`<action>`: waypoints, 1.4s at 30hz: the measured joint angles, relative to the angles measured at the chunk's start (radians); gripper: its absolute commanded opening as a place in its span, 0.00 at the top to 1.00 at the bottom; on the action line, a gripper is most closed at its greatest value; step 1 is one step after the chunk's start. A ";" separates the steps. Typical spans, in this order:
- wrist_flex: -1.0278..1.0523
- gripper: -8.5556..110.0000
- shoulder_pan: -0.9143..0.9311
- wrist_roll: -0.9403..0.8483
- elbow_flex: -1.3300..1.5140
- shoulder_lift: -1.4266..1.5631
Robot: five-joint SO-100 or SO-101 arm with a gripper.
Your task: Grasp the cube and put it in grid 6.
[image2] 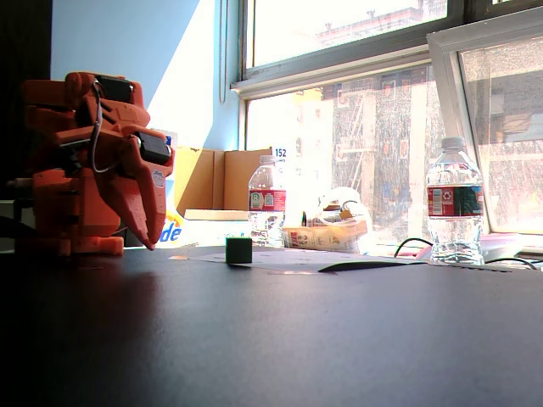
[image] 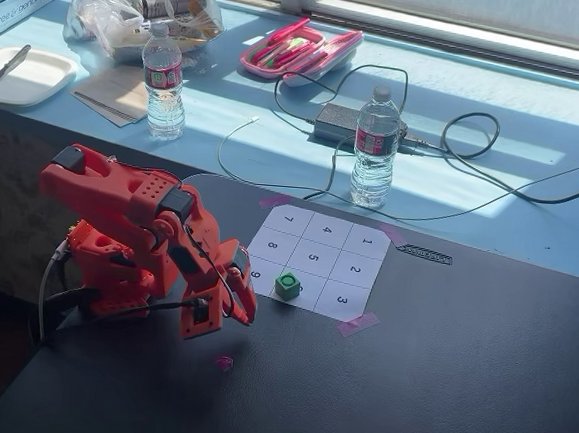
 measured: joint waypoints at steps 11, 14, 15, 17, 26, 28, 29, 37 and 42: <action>0.130 0.93 0.003 0.025 0.054 0.152; 0.170 0.93 0.003 0.025 0.063 0.193; 0.183 0.93 0.003 0.025 0.064 0.207; 0.206 0.93 0.003 0.025 0.064 0.236; 0.229 0.93 0.000 0.025 0.074 0.265; 0.229 0.93 0.000 0.025 0.074 0.265; 0.229 0.93 0.000 0.025 0.074 0.265; 0.233 0.93 0.000 0.025 0.074 0.265; 0.233 0.93 0.000 0.025 0.074 0.265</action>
